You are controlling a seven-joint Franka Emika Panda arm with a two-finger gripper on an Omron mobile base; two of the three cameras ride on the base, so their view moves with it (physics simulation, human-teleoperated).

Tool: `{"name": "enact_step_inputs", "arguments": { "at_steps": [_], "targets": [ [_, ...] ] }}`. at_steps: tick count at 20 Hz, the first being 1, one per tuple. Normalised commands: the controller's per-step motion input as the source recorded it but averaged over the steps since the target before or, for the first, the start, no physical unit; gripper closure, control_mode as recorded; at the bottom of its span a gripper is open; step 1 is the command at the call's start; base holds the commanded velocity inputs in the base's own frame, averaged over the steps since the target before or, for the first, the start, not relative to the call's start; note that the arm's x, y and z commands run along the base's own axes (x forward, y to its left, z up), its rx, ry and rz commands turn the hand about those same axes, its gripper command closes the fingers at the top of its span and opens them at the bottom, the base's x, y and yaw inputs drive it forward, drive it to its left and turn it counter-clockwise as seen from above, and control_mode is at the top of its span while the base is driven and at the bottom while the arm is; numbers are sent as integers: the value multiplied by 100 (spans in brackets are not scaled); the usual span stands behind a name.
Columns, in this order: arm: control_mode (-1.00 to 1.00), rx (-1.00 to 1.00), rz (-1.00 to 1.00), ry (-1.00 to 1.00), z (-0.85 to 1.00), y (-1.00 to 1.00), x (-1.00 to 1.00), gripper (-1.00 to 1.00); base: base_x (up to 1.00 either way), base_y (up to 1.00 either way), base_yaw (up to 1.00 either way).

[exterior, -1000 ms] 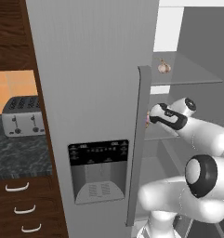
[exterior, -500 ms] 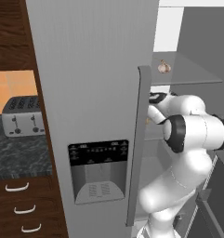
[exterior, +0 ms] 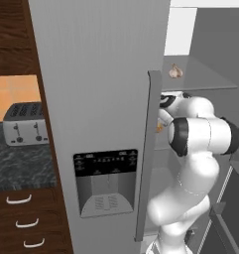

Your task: Place one garlic and one chicken drumstick in each tupperware on the nearby counter, to pack two identical lunches.

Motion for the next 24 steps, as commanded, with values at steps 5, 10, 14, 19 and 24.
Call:
{"name": "enact_step_inputs", "arguments": {
  "at_steps": [5, 10, 14, 19, 24],
  "targets": [
    [-100, 0, -6, 18, -57, -87, -81, -100, 0, 0, 0],
    [-100, -5, 4, 3, -73, -2, 19, 100, 0, 0, 0],
    [-100, 0, 5, 9, -72, 0, -25, 100, 0, 0, 0],
    [-100, 2, 0, -12, 14, -23, -99, 100, 0, 0, 0],
    [-100, -14, 0, -31, -5, -13, -100, 100, 0, 0, 0]
  ]
}}
